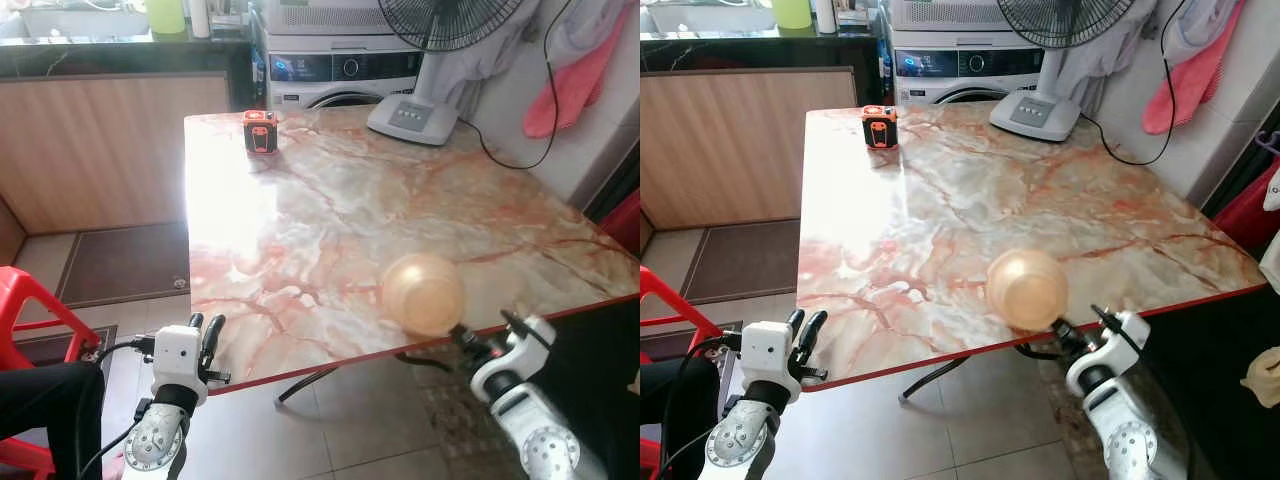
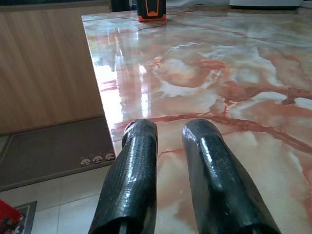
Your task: Restocking fridge
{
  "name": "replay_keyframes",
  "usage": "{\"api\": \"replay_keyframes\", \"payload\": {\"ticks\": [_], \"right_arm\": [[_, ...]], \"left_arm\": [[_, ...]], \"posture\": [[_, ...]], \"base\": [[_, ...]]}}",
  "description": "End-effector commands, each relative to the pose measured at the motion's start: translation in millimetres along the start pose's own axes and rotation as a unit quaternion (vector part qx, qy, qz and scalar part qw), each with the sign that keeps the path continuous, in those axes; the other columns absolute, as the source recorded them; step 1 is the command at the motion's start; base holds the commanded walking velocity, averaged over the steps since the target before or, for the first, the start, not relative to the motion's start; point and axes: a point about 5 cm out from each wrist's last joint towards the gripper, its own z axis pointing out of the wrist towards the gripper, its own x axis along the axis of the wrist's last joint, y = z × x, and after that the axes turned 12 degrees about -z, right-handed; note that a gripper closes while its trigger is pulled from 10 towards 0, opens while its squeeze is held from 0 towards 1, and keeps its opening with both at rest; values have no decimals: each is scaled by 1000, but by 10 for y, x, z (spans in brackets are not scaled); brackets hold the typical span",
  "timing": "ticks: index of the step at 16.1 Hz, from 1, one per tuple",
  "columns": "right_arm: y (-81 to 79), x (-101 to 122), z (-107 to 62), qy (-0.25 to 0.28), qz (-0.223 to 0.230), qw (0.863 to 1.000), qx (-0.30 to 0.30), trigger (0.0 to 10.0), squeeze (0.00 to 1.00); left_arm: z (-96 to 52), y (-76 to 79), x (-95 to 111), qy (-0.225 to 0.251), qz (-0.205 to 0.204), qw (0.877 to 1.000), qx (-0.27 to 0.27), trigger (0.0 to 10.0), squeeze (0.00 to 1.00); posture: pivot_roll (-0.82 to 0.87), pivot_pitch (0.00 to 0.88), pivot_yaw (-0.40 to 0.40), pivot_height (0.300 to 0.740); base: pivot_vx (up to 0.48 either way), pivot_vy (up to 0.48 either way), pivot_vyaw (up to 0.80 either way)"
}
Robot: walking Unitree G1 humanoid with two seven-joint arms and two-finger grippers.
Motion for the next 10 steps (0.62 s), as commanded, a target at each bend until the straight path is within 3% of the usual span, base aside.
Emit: {"api": "replay_keyframes", "payload": {"ticks": [1,3,5,6,7,8,10], "right_arm": [[-95,191,37,33,-30,999,12,0,0],[-206,331,74,59,-48,997,22,0,0],[-345,487,107,91,-89,991,30,0,0],[-540,639,121,126,-141,981,45,0,0],[-571,661,121,132,-150,979,45,0,0],[-717,727,108,160,-235,958,31,0,0],[-837,736,79,186,-333,925,10,0,0]], "left_arm": [[23,24,-13,-6,6,1000,-5,10000,0],[25,23,-14,-6,6,1000,-4,10000,0],[25,21,-16,-6,7,1000,-3,10000,0],[27,23,-12,-6,7,1000,-2,10000,0],[29,24,-10,-6,7,1000,-2,10000,0],[32,26,-11,-6,7,1000,-1,10000,0],[35,26,-10,-5,8,1000,0,10000,0]], "posture": [[-51,0,-93,740],[-48,0,-95,740],[-46,0,-96,740],[-47,0,-97,740],[-48,0,-98,740],[-50,0,-99,740],[-50,0,-100,740]], "base": [[0,0,0],[0,0,0],[0,0,0],[0,0,0],[0,0,0],[0,0,0],[0,0,0]]}}
